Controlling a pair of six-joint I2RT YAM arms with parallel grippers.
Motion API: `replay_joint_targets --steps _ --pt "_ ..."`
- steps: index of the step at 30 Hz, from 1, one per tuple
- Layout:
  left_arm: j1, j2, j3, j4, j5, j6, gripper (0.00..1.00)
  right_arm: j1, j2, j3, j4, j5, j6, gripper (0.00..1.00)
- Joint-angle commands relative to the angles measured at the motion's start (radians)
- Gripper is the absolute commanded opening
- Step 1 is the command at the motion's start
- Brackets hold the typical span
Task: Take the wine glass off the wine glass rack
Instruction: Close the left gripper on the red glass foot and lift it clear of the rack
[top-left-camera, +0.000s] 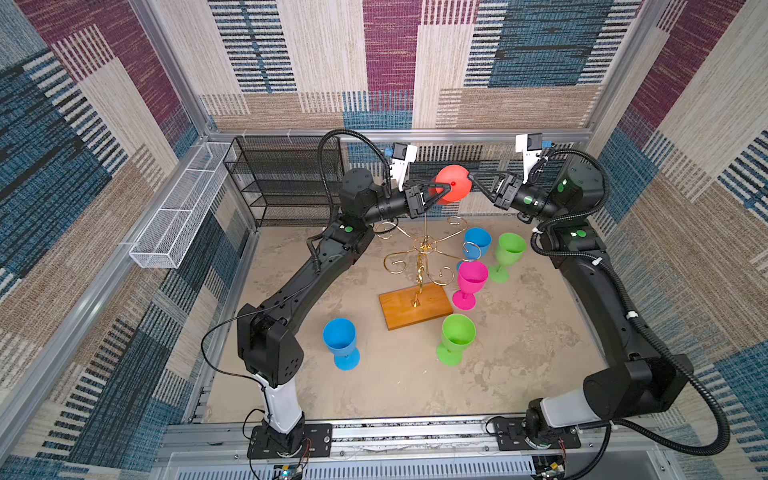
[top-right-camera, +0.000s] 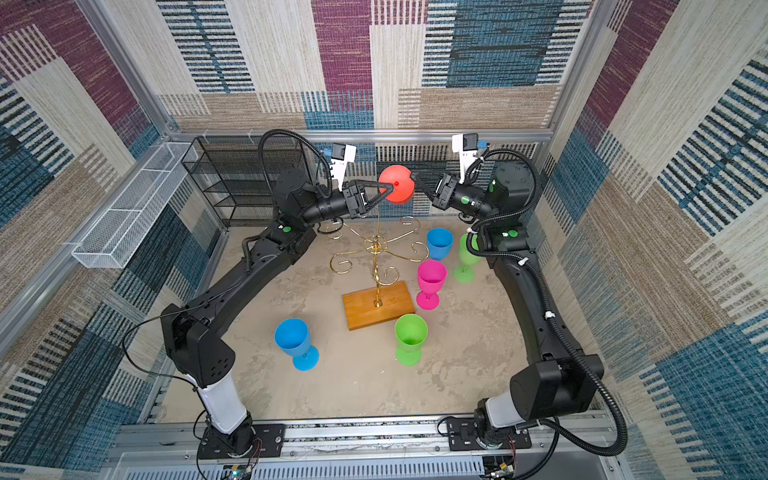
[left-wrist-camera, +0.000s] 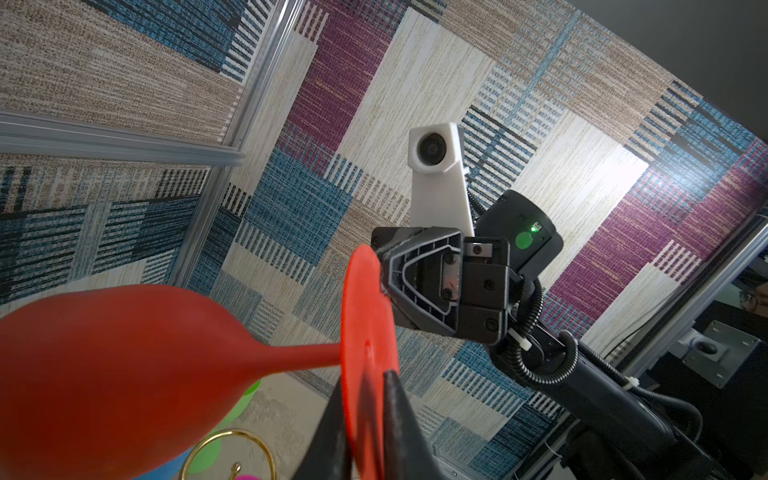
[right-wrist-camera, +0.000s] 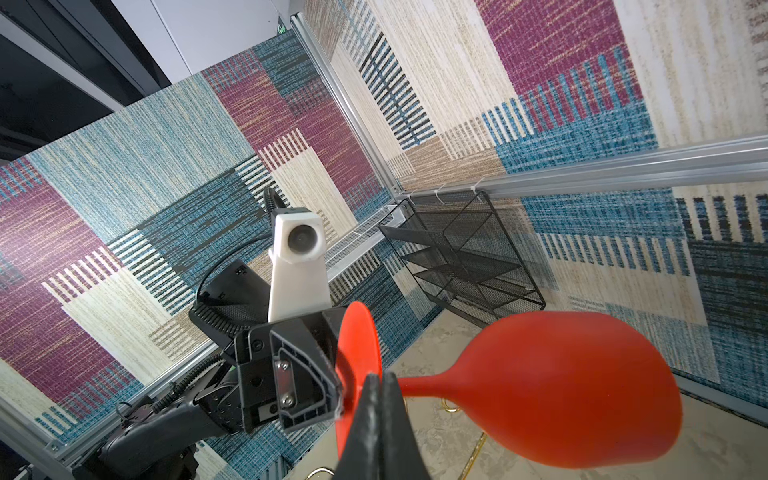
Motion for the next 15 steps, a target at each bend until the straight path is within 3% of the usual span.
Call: replay_joint_targets --steps 1,7,9,15 --pt "-0.002 -0.008 0.003 0.073 0.021 -0.016 0.04 0.004 -0.005 0.01 0.004 -0.001 -0.014 0.0" --pt "0.001 -0.038 -0.006 0.169 0.034 -0.094 0.0 0.005 -0.021 0.01 -0.016 0.013 -0.045 0.01" --pt "0.014 -0.058 -0.018 0.18 0.027 -0.13 0.0 0.005 -0.048 0.0 -0.029 0.05 -0.074 0.26" --pt "0.099 -0.1 -0.031 0.263 0.053 -0.392 0.0 0.011 -0.174 -0.124 0.041 0.162 -0.202 0.75"
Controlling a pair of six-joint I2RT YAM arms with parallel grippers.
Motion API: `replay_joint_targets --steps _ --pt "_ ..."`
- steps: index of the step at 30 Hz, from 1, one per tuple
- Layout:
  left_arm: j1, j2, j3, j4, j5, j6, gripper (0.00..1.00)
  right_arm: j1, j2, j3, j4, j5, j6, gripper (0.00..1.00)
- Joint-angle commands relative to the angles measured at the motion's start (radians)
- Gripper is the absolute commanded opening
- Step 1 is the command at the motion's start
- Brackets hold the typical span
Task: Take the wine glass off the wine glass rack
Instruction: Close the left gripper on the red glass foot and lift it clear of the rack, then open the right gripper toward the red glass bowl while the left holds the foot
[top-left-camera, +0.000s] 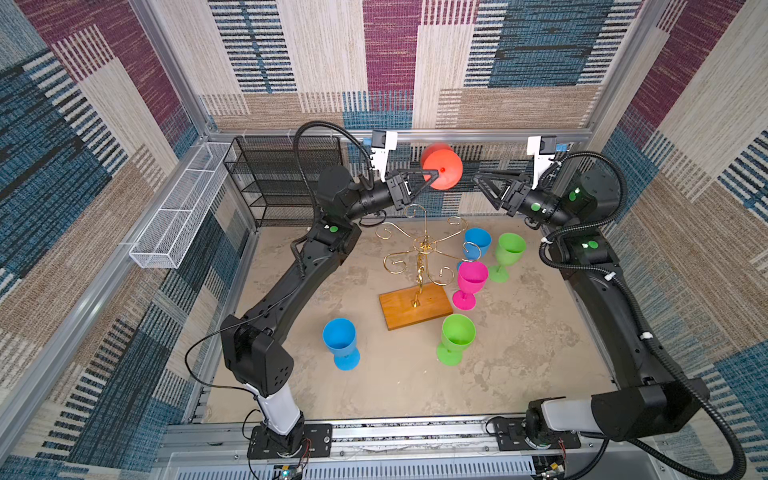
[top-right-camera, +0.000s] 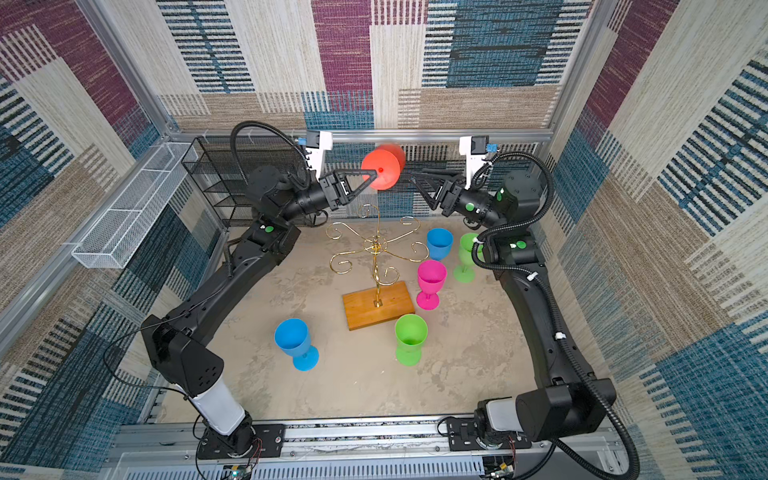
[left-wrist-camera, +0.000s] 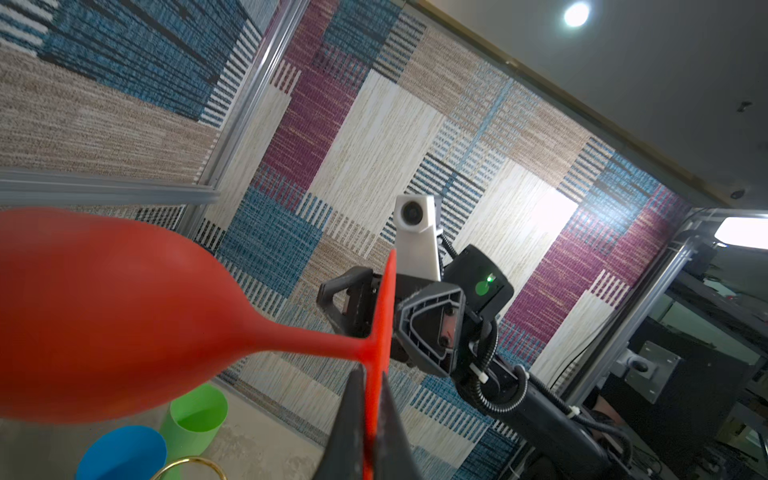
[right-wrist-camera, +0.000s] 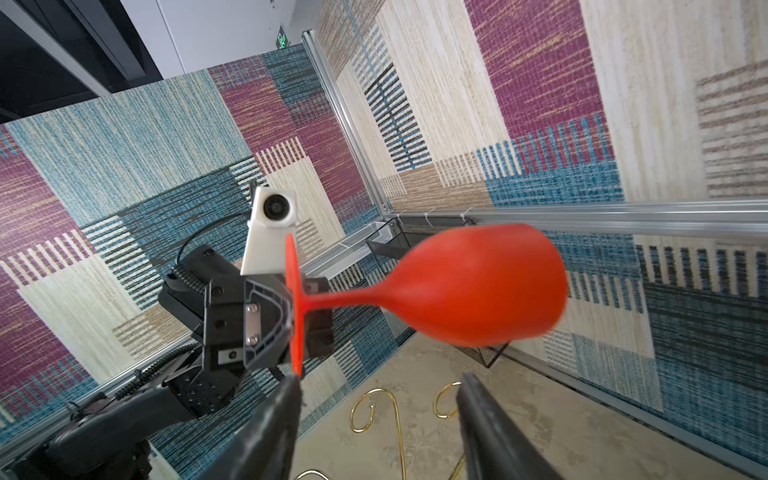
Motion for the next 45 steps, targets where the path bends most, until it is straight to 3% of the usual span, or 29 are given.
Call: replay_joint_targets --steps 1,6,10,14,21,29,45 --pt "0.045 -0.012 -0.005 0.128 0.038 -0.238 0.0 0.013 -0.064 -0.059 0.06 0.099 -0.113 0.78" --pt "0.112 -0.009 -0.007 0.278 0.126 -0.498 0.0 0.156 -0.156 -0.119 0.032 0.298 -0.408 0.88" --pt "0.141 -0.035 -0.017 0.303 0.187 -0.585 0.0 0.264 -0.162 -0.131 0.007 0.394 -0.58 0.95" --pt "0.148 -0.09 -0.053 0.227 0.225 -0.543 0.0 0.365 -0.148 -0.146 0.015 0.51 -0.728 1.0" --pt "0.164 -0.187 -0.127 0.084 0.258 -0.47 0.0 0.467 -0.099 -0.163 0.079 0.662 -0.939 0.99" --pt "0.183 -0.255 -0.201 0.076 0.254 -0.47 0.0 0.495 -0.007 -0.106 0.086 0.663 -0.991 0.99" --pt "0.192 -0.284 -0.248 0.212 0.261 -0.583 0.0 0.497 0.163 0.045 0.066 0.601 -0.954 0.99"
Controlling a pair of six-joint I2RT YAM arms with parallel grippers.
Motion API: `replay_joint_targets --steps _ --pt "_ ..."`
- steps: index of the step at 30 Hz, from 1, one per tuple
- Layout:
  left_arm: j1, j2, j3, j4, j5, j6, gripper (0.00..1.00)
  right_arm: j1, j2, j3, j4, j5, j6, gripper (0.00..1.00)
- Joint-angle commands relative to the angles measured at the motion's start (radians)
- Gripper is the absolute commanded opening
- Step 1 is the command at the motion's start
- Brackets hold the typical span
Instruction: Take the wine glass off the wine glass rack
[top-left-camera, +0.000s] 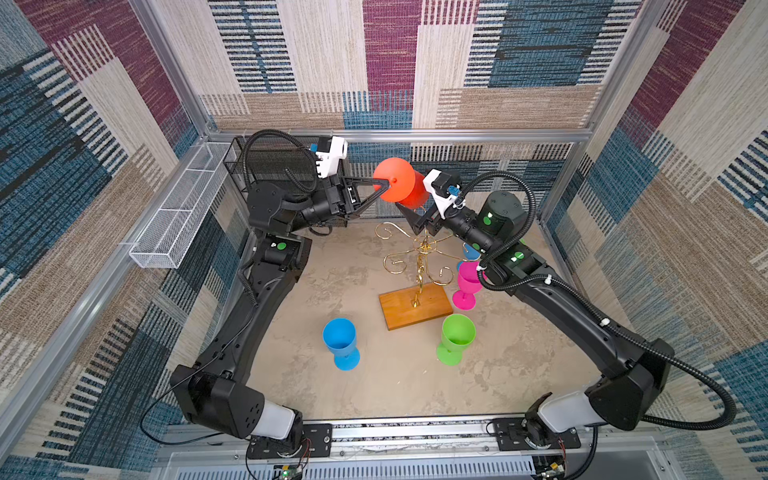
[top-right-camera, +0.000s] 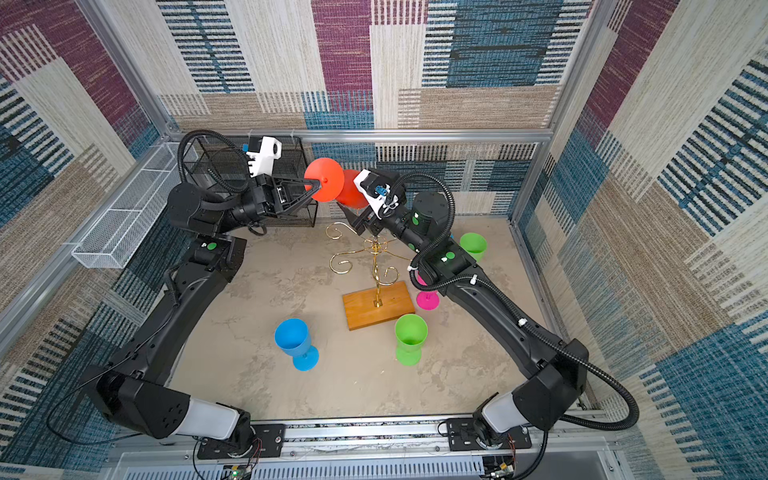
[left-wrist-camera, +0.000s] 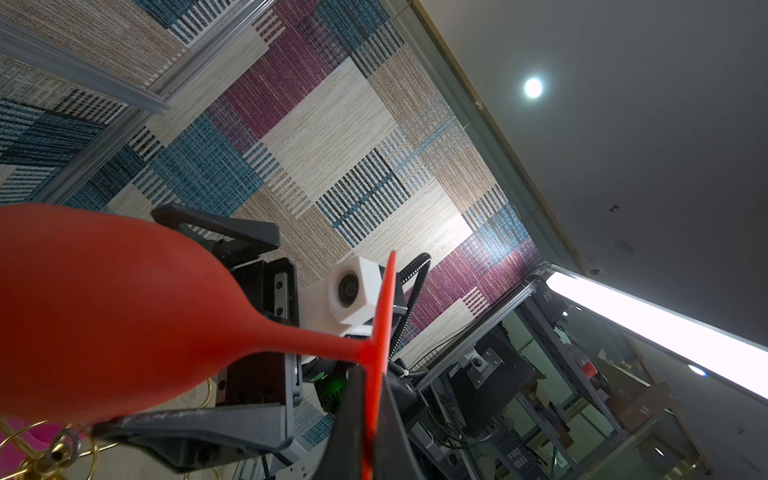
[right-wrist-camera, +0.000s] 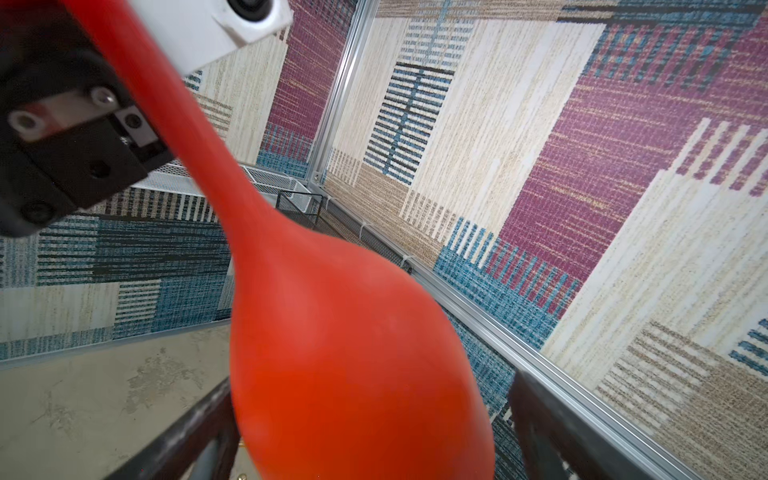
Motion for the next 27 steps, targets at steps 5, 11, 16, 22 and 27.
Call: replay_joint_targets --steps 5,11,16,22,27 --pt "0.002 -0.008 -0.015 0.111 0.008 -0.075 0.0 0.003 0.044 0.047 0.014 -0.017 0.028 1.0" --pt "0.008 -0.008 -0.026 0.124 0.007 -0.08 0.0 0.003 0.059 0.074 -0.026 -0.015 0.029 0.88" --pt "0.017 -0.003 -0.038 0.135 0.0 -0.069 0.0 0.003 0.044 0.066 -0.032 -0.016 0.035 0.77" --pt "0.025 -0.025 -0.059 0.09 -0.037 0.064 0.17 0.003 0.038 0.107 -0.111 -0.006 0.06 0.65" --pt "0.031 -0.062 -0.092 0.047 -0.074 0.179 0.29 0.003 0.015 0.103 -0.168 -0.007 0.071 0.6"
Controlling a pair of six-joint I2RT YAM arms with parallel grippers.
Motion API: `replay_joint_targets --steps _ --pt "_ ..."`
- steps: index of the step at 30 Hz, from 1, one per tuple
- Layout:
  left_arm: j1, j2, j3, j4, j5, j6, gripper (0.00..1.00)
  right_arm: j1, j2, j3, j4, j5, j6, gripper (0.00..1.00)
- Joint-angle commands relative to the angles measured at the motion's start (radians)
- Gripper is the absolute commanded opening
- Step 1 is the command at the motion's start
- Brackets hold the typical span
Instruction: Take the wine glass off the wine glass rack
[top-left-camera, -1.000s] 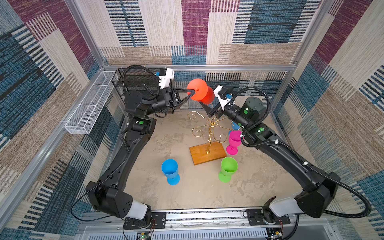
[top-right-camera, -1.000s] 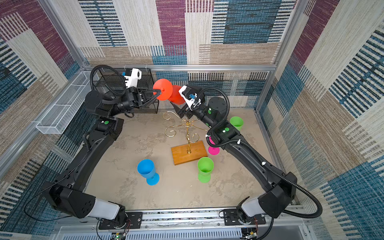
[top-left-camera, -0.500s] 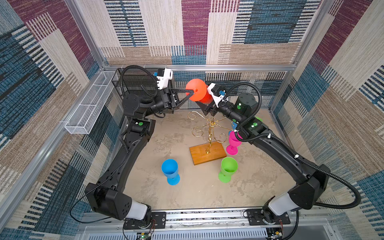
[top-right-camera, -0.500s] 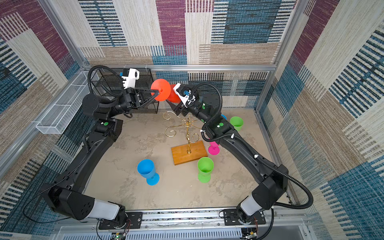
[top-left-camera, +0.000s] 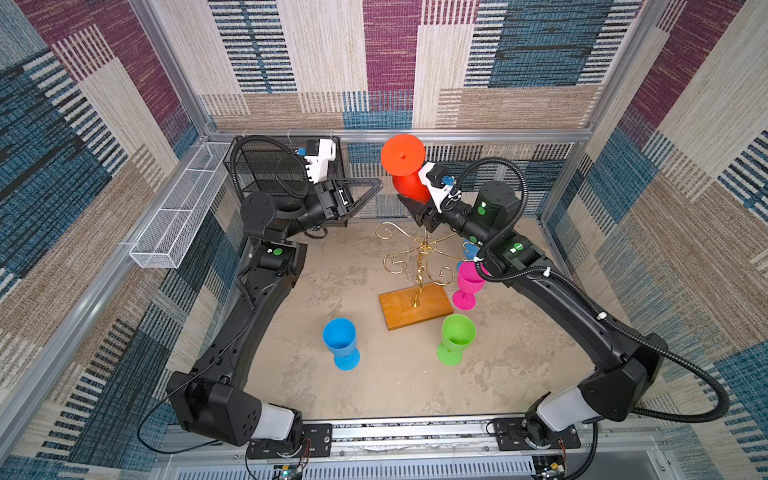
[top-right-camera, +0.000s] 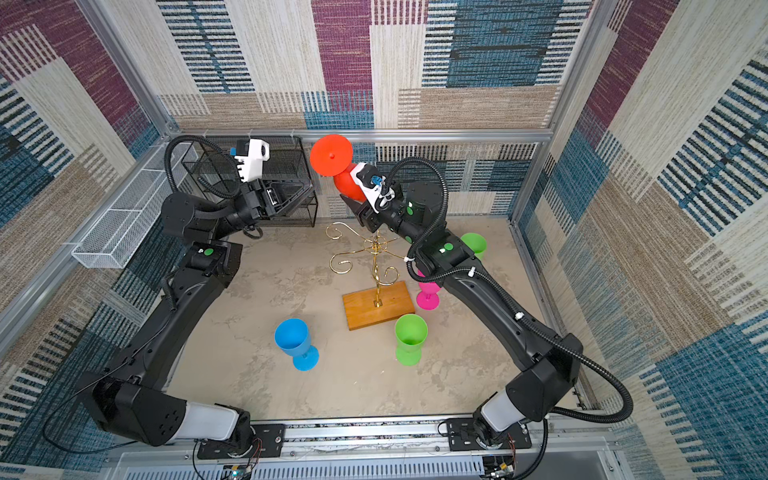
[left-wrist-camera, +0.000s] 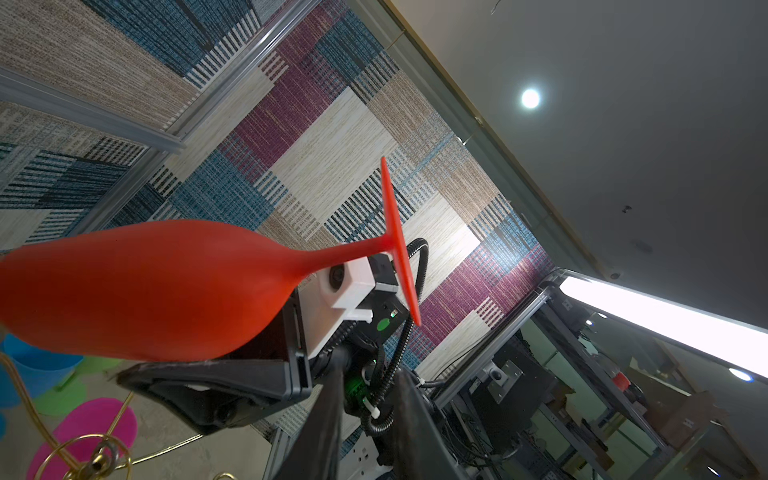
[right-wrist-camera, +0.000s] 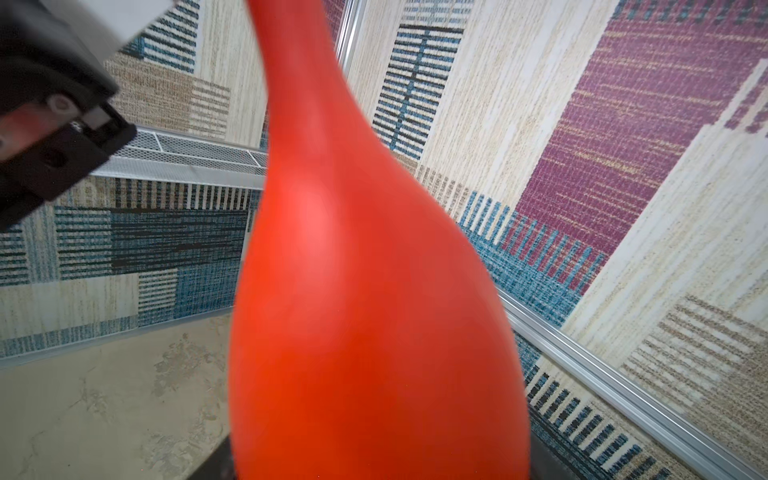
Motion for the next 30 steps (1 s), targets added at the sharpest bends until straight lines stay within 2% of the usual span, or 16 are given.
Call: replay_joint_targets --steps 1,4,6,8,13,19,22,27,30 --pt "0.007 -0.022 -0.01 -0.012 -0.03 0.125 0.31 0.003 -0.016 0.005 -0.036 0.001 0.026 0.6" --pt "0.02 -0.045 -0.03 -0.021 -0.053 0.205 0.34 0.003 -0.021 0.019 -0.088 -0.002 0.031 0.59" --pt "0.032 -0.078 -0.062 -0.039 -0.092 0.311 0.36 0.003 -0.023 0.028 -0.122 0.002 0.032 0.59" --pt "0.035 -0.12 -0.093 -0.11 -0.158 0.491 0.37 0.003 -0.028 0.03 -0.147 0.008 0.028 0.59" --pt "0.028 -0.201 -0.067 -0.348 -0.342 1.097 0.42 0.003 -0.03 0.031 -0.196 0.026 0.022 0.59" --pt "0.003 -0.218 -0.096 -0.375 -0.401 1.522 0.44 0.003 -0.019 0.041 -0.236 0.043 0.027 0.59" --pt "-0.017 -0.238 -0.164 -0.341 -0.359 1.772 0.45 0.003 0.001 0.064 -0.269 0.047 0.031 0.59" --pt "-0.047 -0.25 -0.22 -0.296 -0.426 2.015 0.45 0.003 0.022 0.08 -0.291 0.043 0.033 0.59" --pt "-0.059 -0.245 -0.229 -0.225 -0.435 2.079 0.47 0.003 0.03 0.089 -0.301 0.039 0.032 0.59"
